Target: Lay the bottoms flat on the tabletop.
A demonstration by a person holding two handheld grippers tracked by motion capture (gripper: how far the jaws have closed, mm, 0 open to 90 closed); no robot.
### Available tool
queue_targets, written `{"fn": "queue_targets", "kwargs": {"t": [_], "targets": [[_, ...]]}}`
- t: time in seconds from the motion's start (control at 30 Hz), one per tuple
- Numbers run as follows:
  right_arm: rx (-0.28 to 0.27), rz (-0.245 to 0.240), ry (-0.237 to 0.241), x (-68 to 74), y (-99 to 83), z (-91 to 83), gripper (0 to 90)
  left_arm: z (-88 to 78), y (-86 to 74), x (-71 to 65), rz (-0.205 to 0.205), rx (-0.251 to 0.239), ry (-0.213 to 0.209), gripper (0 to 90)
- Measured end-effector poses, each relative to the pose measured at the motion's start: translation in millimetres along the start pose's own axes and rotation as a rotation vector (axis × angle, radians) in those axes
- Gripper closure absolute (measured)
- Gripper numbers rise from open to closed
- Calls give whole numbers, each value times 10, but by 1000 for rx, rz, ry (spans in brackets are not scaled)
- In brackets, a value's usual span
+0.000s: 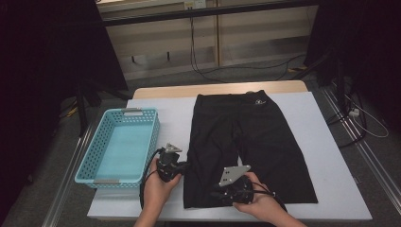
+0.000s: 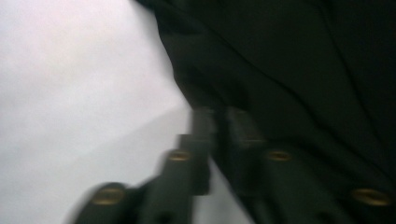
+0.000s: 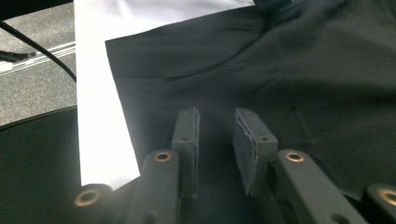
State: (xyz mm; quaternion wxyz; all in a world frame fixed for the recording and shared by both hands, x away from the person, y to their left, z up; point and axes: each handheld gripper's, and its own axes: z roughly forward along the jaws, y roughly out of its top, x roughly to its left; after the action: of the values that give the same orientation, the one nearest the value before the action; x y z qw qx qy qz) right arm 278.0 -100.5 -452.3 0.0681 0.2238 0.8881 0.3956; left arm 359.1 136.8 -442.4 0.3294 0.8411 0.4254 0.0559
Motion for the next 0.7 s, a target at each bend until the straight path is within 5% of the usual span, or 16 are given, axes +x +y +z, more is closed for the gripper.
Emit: {"fn": "queue_targets", "kwargs": {"t": [0.23, 0.53, 0.63, 0.7], "targets": [[2, 2, -1, 27, -3, 9, 639, -180, 36, 66, -34, -28, -2, 900], [-27, 22, -9, -8, 17, -72, 494, -246, -7, 86, -20, -44, -12, 869], [-65, 43, -55, -115, 17, -205, 427, -231, -8, 77, -2, -79, 30, 617], [-82, 72, -81, -198, -10, -286, 388, -215, -6, 87, -4, -89, 22, 483]]}}
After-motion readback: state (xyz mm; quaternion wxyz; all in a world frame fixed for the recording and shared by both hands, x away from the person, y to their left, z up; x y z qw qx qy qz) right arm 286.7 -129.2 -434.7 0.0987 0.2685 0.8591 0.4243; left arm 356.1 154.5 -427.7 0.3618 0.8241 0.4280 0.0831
